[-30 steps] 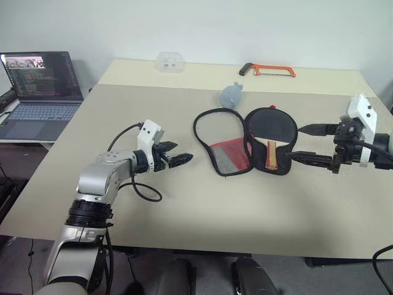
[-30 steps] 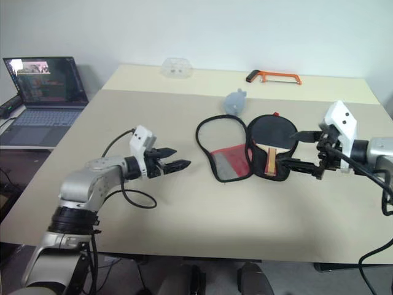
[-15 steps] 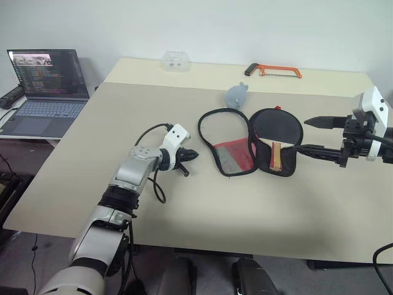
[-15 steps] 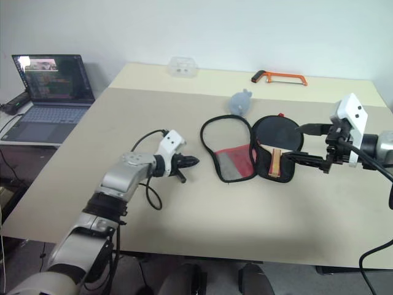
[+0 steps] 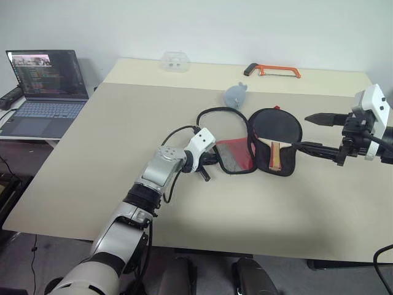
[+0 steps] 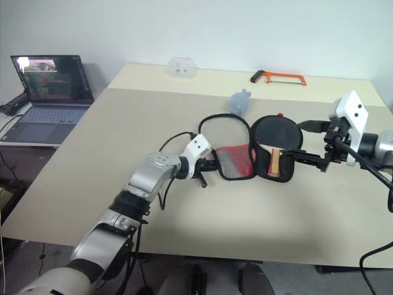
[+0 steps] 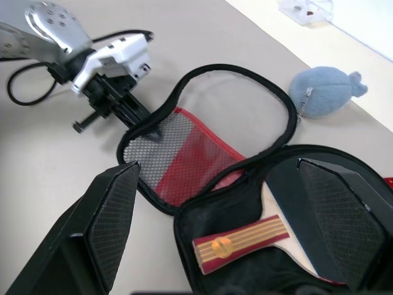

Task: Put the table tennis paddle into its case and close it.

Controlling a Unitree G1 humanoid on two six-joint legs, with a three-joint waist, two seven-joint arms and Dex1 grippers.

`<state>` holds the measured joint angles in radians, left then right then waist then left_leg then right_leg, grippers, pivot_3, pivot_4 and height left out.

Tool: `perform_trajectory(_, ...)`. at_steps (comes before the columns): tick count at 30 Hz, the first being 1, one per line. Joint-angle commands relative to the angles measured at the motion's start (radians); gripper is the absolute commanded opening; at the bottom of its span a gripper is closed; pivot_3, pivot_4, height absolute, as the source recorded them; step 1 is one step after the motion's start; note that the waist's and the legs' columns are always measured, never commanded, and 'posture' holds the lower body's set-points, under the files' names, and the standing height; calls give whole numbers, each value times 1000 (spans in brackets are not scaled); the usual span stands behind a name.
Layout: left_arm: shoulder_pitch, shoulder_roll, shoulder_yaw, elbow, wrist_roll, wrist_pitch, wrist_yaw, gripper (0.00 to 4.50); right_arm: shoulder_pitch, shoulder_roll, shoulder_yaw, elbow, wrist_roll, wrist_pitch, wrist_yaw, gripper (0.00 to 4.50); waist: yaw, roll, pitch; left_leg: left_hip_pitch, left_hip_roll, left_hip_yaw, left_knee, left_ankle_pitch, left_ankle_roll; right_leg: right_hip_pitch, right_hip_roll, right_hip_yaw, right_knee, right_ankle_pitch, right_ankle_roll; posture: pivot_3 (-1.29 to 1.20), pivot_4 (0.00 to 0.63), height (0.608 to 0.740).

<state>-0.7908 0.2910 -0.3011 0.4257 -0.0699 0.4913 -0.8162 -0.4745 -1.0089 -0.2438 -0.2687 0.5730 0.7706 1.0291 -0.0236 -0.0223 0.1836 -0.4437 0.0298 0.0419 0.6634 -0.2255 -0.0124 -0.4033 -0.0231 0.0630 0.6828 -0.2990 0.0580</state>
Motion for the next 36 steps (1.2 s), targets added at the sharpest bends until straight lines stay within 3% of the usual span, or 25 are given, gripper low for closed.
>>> perform_trajectory(1,-10,-15,11,-24,11,-22,15,16,-1,-14,-43,-24,18,-5,-17,4500,0,0,0,0,0,0,0,0,0,0,0,0,0,0,0,0,150,740)
perform_trajectory(9,-24,-55,49,-25,8,-102,71,16,-1,-24,-66,-16,18,-10,-38,4500,1,0,0,0,0,0,0,0,0,0,0,0,0,0,0,0,150,740)
perform_trajectory(15,-39,-119,64,-91,-34,-59,67,16,8,-56,-99,6,7,-15,-29,4500,1,0,0,0,0,0,0,0,0,0,0,0,0,0,0,0,150,740)
perform_trajectory(24,-65,-220,10,-101,12,-110,110,16,25,-87,-134,36,-18,-41,-45,4500,1,1,0,0,0,0,1,0,0,0,0,0,1,0,0,0,150,740)
perform_trajectory(30,-117,-318,-67,52,104,-124,181,16,27,-99,-152,51,-24,-53,-59,4500,3,1,-1,0,-2,0,1,0,0,1,0,0,0,0,0,0,150,740)
perform_trajectory(36,-215,-444,-91,327,197,-224,329,16,33,-105,-166,61,-30,-56,-69,4500,2,1,-1,0,-3,0,1,0,0,1,0,1,0,0,0,0,150,740)
